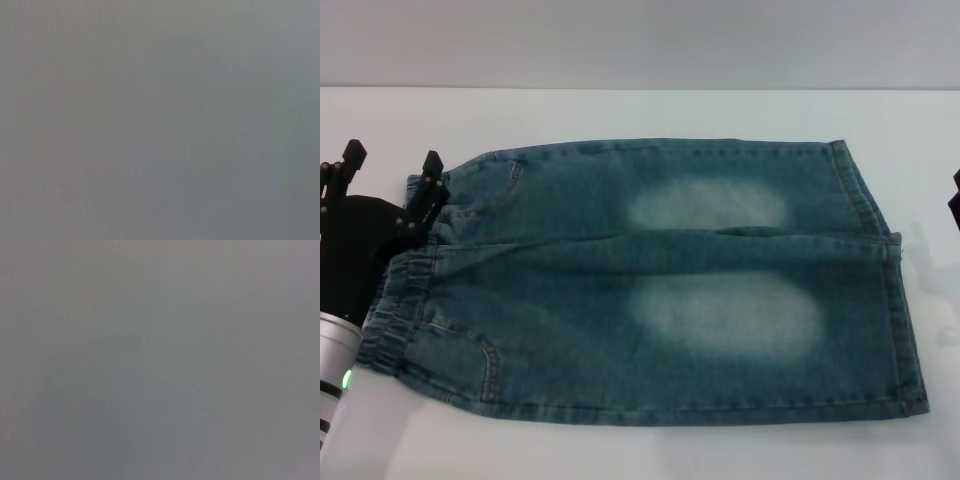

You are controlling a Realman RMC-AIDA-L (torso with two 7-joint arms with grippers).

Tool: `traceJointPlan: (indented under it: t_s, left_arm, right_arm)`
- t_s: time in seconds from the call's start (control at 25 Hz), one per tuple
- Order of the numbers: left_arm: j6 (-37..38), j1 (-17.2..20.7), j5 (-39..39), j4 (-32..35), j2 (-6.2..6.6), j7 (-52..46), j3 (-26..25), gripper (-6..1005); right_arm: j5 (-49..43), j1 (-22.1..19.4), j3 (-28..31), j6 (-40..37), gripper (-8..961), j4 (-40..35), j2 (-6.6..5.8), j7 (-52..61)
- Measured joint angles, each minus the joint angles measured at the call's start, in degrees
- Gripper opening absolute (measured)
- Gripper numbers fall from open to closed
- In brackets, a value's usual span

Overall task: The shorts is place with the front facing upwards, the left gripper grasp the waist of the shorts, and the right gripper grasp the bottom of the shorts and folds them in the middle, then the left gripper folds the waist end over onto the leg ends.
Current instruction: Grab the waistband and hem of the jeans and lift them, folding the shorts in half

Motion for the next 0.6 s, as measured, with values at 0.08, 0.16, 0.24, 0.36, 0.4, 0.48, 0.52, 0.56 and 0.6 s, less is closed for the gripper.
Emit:
traceJointPlan:
  t_s: [0.08, 0.16, 0.24, 0.36, 0.4, 0.48, 0.52, 0.56, 0.6]
  left_arm:
    - [0.0, -0.01, 0.0, 0.0, -0.01, 0.0, 0.02, 833]
    - [0.0, -0.02, 0.0, 0.0, -0.02, 0.0, 0.03, 832]
    - [0.0, -0.07, 0.0, -0.01, -0.03, 0.0, 0.07, 831]
    - [0.0, -0.12, 0.0, -0.02, -0.1, -0.02, 0.12, 830]
    - [-0.09, -0.18, 0.0, -0.01, -0.13, -0.11, 0.12, 829]
    - [-0.6, -0.4, 0.0, 0.06, -0.13, -0.66, 0.15, 829]
    - [-0.97, -0.55, 0.04, 0.11, -0.07, -1.18, 0.17, 828]
    - [-0.97, -0.55, 0.04, 0.11, -0.07, -1.18, 0.17, 828]
    - [-1.56, -0.88, 0.22, 0.13, 0.08, -2.34, 0.21, 827]
  right_arm:
    - [0.0, 0.0, 0.0, 0.14, 625, 0.01, -0.02, 0.04]
    - [-0.01, 0.05, 0.0, 0.16, 625, 0.01, -0.02, 0.05]
    - [-0.02, 0.11, -0.06, 0.16, 625, 0.01, -0.02, 0.06]
    - [-0.02, 0.18, -0.47, 0.16, 624, 0.01, -0.01, 0.07]
    - [-0.02, 0.2, -0.6, 0.16, 624, 0.03, -0.01, 0.07]
    - [-0.01, 0.23, -0.75, 0.16, 624, 0.25, 0.0, 0.07]
    - [-0.02, 0.18, -0.87, 0.17, 624, 0.57, -0.04, 0.07]
    - [-0.07, 0.11, -1.05, 0.26, 624, 1.0, -0.11, 0.07]
    - [-0.16, -0.04, -1.24, 0.69, 624, 1.8, -0.28, 0.07]
